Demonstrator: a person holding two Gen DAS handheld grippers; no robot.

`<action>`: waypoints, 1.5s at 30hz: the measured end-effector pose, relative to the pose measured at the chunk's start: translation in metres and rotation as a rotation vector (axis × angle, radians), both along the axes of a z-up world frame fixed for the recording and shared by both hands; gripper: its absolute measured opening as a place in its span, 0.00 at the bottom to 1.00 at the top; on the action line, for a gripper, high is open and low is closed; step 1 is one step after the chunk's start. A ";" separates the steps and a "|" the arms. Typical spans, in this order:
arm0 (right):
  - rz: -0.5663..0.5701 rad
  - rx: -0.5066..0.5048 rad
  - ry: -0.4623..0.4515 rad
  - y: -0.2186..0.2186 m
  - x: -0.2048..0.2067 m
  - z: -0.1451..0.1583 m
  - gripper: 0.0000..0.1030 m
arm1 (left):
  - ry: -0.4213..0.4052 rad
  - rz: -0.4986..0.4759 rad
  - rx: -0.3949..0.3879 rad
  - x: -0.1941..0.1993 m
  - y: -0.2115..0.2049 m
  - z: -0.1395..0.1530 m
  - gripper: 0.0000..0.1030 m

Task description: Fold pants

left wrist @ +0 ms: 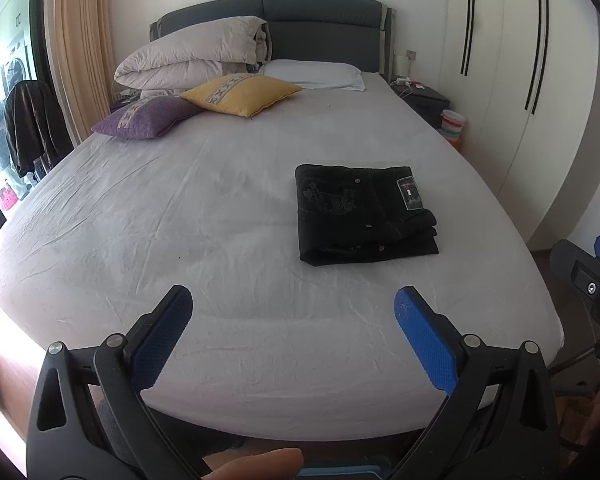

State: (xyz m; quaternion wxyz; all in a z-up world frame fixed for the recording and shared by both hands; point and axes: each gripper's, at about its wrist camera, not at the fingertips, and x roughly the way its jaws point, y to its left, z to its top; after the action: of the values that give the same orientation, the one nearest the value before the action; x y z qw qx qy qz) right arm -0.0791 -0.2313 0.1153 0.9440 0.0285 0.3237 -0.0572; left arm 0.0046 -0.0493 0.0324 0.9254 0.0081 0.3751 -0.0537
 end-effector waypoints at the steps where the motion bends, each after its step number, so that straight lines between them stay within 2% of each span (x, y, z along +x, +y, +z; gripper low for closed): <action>1: 0.002 -0.001 0.004 0.000 0.002 -0.001 1.00 | 0.004 0.002 -0.001 0.002 0.001 -0.001 1.00; 23: 0.024 0.014 0.055 0.006 0.015 -0.020 1.00 | 0.048 0.004 -0.003 0.014 0.001 -0.019 1.00; 45: 0.024 0.016 0.058 0.008 0.014 -0.022 1.00 | 0.052 0.003 -0.007 0.013 -0.001 -0.021 1.00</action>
State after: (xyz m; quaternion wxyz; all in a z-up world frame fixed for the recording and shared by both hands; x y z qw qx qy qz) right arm -0.0648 -0.2228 0.0930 0.9346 0.0307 0.3517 -0.0442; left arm 0.0180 -0.0505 0.0110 0.9154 0.0031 0.3989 -0.0540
